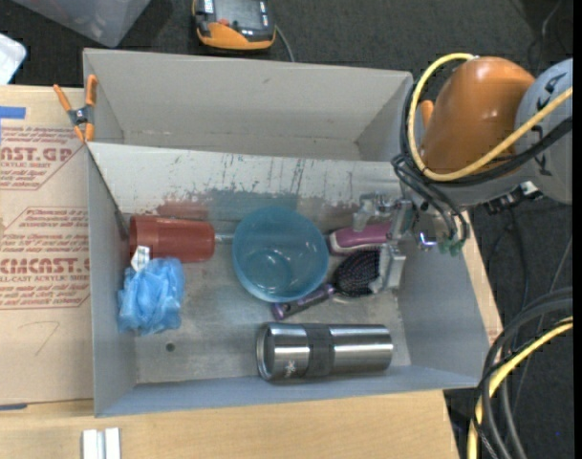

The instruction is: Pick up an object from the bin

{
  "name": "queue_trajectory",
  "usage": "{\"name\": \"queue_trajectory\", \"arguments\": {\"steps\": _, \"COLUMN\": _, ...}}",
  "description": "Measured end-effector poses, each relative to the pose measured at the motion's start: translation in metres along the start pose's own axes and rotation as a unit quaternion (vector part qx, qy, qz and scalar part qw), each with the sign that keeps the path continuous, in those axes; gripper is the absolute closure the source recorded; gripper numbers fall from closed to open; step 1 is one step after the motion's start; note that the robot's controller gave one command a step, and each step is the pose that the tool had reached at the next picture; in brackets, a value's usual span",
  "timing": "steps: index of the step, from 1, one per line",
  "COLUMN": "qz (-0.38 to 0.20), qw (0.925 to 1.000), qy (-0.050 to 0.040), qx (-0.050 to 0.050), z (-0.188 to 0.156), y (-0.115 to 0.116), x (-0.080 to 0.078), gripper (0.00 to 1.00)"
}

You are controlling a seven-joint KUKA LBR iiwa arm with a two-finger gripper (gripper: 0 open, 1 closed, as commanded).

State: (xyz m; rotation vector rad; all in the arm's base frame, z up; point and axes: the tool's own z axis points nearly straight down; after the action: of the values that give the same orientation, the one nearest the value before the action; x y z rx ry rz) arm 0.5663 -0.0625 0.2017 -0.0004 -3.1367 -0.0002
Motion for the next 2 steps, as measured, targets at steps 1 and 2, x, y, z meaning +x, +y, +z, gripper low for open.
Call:
{"name": "queue_trajectory", "arguments": {"steps": 1, "qz": 0.0, "qw": 1.0, "qy": -0.0037, "qx": 0.001, "z": -0.004, "y": 0.0, "x": -0.002, "gripper": 0.0}}
{"name": "queue_trajectory", "arguments": {"steps": 2, "qz": -0.133, "qw": 0.9912, "qy": -0.0021, "qx": 0.0, "z": 0.044, "y": 0.009, "x": -0.001, "gripper": 0.0}}
